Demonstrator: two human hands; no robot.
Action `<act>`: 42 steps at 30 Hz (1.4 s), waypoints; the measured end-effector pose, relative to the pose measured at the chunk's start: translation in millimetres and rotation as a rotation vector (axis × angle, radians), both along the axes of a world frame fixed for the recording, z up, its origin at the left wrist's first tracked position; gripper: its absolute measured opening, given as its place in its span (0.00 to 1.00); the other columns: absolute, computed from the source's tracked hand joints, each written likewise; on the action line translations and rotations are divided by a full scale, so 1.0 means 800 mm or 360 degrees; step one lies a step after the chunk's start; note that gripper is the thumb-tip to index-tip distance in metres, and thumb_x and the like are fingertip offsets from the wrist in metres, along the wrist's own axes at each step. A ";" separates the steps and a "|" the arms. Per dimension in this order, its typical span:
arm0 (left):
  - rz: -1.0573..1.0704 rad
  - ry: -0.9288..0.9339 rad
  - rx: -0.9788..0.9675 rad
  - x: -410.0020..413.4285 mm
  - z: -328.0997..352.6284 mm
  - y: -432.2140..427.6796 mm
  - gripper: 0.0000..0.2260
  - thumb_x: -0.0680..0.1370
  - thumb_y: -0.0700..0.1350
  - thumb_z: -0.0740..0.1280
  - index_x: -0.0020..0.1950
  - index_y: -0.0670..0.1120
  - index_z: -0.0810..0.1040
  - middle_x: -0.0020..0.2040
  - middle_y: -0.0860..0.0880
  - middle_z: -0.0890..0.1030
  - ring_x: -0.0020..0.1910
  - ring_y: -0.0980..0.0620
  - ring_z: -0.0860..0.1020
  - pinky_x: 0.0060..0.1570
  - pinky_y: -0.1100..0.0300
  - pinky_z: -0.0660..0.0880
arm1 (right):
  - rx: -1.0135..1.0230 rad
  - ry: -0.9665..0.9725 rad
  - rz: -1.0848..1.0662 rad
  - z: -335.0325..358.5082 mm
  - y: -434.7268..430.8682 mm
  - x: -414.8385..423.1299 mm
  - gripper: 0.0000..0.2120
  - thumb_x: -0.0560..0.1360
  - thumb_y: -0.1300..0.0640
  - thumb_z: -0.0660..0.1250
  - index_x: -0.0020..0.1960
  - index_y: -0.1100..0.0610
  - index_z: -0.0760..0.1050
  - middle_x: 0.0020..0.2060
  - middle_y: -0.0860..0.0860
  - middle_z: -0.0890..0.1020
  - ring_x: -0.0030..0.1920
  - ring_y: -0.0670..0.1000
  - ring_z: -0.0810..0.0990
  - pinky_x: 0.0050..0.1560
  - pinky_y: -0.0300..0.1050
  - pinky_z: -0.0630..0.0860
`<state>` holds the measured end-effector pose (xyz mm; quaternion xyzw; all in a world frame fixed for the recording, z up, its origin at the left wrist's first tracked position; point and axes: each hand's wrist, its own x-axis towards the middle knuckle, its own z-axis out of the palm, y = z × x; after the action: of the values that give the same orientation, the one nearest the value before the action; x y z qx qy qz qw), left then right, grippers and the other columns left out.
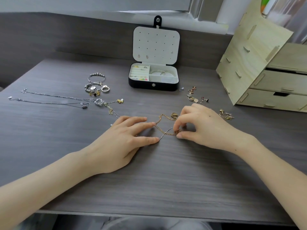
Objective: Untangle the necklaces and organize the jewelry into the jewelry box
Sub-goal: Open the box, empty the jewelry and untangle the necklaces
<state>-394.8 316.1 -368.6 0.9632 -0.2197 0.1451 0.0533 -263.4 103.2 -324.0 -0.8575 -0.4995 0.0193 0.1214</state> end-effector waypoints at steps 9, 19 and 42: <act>0.0141 0.0054 -0.0679 0.013 0.008 -0.016 0.15 0.76 0.51 0.60 0.60 0.51 0.77 0.59 0.54 0.78 0.58 0.57 0.72 0.58 0.54 0.71 | 0.0164 0.0355 0.0056 0.025 0.006 -0.010 0.04 0.77 0.57 0.64 0.43 0.53 0.73 0.39 0.43 0.77 0.42 0.43 0.71 0.43 0.35 0.67; 0.0163 0.0532 -0.2043 0.080 0.067 -0.039 0.06 0.80 0.41 0.62 0.47 0.42 0.78 0.38 0.45 0.80 0.41 0.53 0.78 0.54 0.57 0.75 | 0.1103 0.0804 -0.0121 0.084 0.055 0.016 0.07 0.77 0.67 0.63 0.42 0.58 0.72 0.34 0.53 0.82 0.33 0.50 0.77 0.34 0.42 0.74; 0.1376 0.0575 -0.1202 -0.102 0.069 0.227 0.06 0.74 0.45 0.71 0.39 0.45 0.82 0.32 0.51 0.79 0.32 0.58 0.73 0.35 0.66 0.69 | 0.0479 0.0536 0.0090 0.014 0.189 -0.071 0.05 0.73 0.63 0.65 0.42 0.58 0.80 0.33 0.49 0.80 0.39 0.49 0.78 0.46 0.42 0.73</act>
<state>-476.6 497.9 -313.0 0.8891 0.2712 0.0558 0.3644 -319.9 254.8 -312.5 -0.8000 -0.4934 0.0910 0.3291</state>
